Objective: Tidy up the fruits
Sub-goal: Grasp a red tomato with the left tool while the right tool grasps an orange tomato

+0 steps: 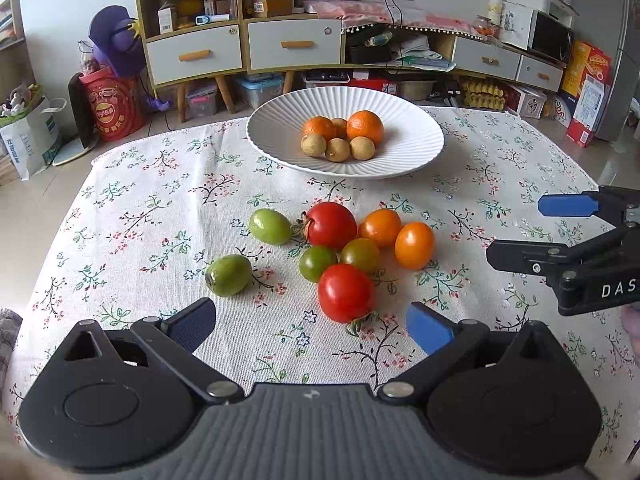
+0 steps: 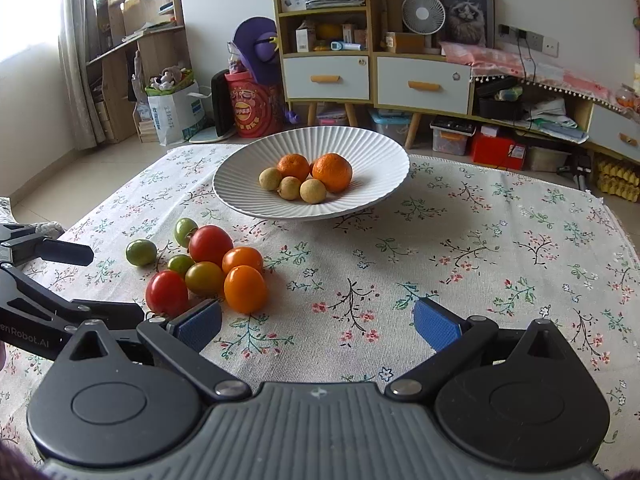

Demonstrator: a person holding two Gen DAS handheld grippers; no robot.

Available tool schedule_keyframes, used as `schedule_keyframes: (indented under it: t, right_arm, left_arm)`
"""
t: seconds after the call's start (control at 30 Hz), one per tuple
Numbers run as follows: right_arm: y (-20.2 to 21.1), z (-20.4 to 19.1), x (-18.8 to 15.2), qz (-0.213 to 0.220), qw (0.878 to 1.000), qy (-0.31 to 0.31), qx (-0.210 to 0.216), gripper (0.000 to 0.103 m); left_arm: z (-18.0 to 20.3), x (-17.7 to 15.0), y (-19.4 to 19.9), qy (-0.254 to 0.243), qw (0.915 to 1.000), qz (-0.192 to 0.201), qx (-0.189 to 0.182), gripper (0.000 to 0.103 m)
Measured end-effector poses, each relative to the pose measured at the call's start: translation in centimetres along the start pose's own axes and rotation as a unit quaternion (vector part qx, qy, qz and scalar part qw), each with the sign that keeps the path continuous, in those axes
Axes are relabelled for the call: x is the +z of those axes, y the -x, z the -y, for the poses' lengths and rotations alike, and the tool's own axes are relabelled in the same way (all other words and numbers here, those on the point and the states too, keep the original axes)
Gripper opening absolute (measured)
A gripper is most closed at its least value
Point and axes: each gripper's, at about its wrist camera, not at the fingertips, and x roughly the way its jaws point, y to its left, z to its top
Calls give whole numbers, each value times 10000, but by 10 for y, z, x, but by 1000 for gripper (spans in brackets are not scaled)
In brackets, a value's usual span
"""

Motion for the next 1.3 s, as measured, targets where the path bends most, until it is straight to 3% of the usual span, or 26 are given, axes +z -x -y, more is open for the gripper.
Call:
schedule_keyframes:
  t: [0.4,0.6,0.73,0.9,1.07,1.13,1.3]
  right_arm:
    - [-20,-10,-15,-70,9990,438,-12,102]
    - [-21,-5,-14,-61,9993,360,-106,102]
    - [-21,-2,-13,-41,9994,306,-128,102]
    - [-24,-3,-12,-94,9995,293,-54,102]
    - [-29,-2,-11,-154,9995,277,-23,102]
    - [-30,-4,-10,-139,9996,261,-17,102]
    - [-31,-10,-4,-42,9997,232,73,102]
  left_arm:
    - [4,-18,-21,61,9994,354,7,94]
    - [7,-19,-27,-2,9988,476,-59,94]
    - [11,-18,-29,-35,9988,452,-190,76]
    - [16,-16,-28,-146,9982,494,-305,61]
    - [13,-12,-27,-95,9983,462,-347,34]
    - [10,-11,-26,-51,9984,417,-386,29]
    - [2,-10,-22,83,9989,313,-339,29]
